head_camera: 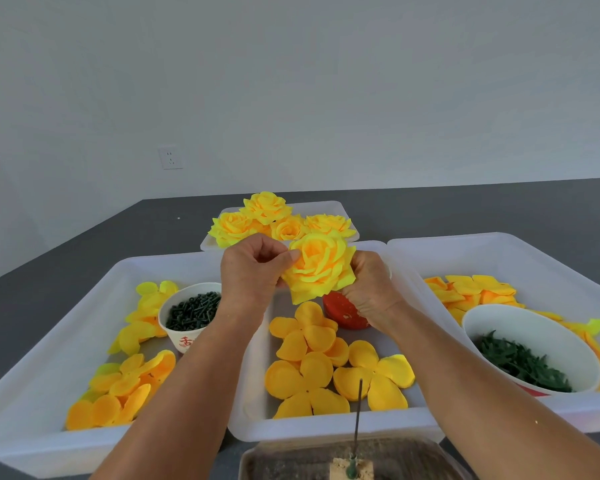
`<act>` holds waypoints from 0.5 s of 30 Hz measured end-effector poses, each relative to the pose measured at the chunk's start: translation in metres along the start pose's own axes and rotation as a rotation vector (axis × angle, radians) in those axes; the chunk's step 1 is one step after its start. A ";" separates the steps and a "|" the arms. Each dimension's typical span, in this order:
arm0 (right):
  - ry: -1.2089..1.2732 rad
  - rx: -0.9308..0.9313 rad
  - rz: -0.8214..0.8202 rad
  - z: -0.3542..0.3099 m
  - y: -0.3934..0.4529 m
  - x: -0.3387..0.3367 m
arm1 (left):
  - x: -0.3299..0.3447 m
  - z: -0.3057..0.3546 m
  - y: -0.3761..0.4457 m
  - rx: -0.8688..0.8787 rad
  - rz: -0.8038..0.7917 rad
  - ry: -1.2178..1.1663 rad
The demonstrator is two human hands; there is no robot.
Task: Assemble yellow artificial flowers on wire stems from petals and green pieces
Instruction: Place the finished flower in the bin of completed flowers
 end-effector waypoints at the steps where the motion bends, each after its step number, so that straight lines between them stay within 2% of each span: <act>1: 0.007 -0.003 0.005 0.000 0.000 0.000 | 0.000 0.000 0.000 -0.026 0.009 -0.026; 6: 0.041 -0.037 0.113 -0.001 0.002 -0.002 | -0.001 0.002 -0.001 -0.288 0.023 -0.127; 8: 0.034 -0.034 0.130 -0.001 0.003 -0.003 | -0.002 0.003 -0.002 -0.339 0.020 -0.141; 10: 0.023 -0.031 0.133 0.001 0.004 -0.002 | -0.003 0.005 -0.002 -0.318 0.037 -0.161; 15: 0.011 -0.021 0.172 0.000 0.005 -0.004 | -0.002 0.009 -0.003 -0.136 0.070 -0.159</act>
Point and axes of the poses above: each hand's wrist, its own y-axis towards the middle knuckle, its own x-axis out of the palm, z = x × y, the point moved 1 cm from there along y, towards the middle knuckle, and after that the axes turned 6 degrees about z, right-handed, at the moved point
